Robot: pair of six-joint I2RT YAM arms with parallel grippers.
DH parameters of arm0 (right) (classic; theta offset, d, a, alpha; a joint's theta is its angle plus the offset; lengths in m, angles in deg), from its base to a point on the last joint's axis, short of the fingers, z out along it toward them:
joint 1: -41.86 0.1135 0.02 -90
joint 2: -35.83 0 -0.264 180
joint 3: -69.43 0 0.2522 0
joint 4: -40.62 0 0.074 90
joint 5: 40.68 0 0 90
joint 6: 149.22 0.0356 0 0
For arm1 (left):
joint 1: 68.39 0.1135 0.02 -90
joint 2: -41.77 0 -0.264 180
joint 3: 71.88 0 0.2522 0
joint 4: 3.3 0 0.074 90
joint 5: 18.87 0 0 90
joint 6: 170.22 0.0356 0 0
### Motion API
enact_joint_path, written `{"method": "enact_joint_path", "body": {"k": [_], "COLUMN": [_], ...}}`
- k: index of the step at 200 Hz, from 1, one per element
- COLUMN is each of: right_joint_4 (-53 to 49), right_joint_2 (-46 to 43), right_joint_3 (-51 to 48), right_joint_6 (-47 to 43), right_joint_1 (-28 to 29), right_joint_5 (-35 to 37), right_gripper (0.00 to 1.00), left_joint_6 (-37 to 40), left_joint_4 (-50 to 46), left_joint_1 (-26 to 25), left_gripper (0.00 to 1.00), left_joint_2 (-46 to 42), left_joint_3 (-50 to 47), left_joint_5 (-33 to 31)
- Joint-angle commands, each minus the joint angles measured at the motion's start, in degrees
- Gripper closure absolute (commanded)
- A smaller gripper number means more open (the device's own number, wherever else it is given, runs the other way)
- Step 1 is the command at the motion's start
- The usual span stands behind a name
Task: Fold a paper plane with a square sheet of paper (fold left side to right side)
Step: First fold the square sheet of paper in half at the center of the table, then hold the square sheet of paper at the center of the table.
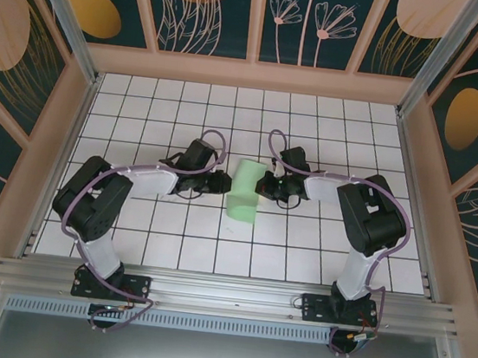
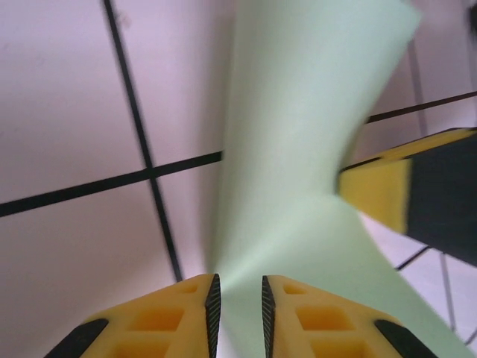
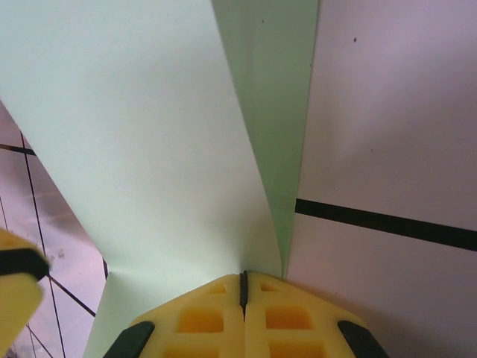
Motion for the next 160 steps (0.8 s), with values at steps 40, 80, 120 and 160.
{"method": "enact_joint_path", "body": {"k": [40,80,120,160], "right_joint_4": [-5.31,-5.45,-5.44,-4.78], "right_joint_2": [3.17,3.35,3.26,2.84], "right_joint_3": [-0.46,-0.08,0.05,0.48], "right_joint_6": [-1.16,-1.25,-1.51,-1.69], "right_joint_1": [0.39,0.51,0.47,0.47], "right_joint_5": [3.17,2.90,2.77,1.90], "right_gripper": [0.95,0.95,0.95,0.95], "left_joint_6": [-0.71,-0.80,-0.47,-0.19], "left_joint_4": [5.45,5.20,4.50,3.61], "left_joint_1": [-3.10,-3.27,-3.29,-3.30], "left_gripper": [0.78,0.78,0.78,0.78], "left_joint_2": [6.13,9.21,10.25,10.67], "left_joint_3": [4.26,6.23,5.06,3.73], "left_joint_5": [6.15,4.35,3.46,2.66]}}
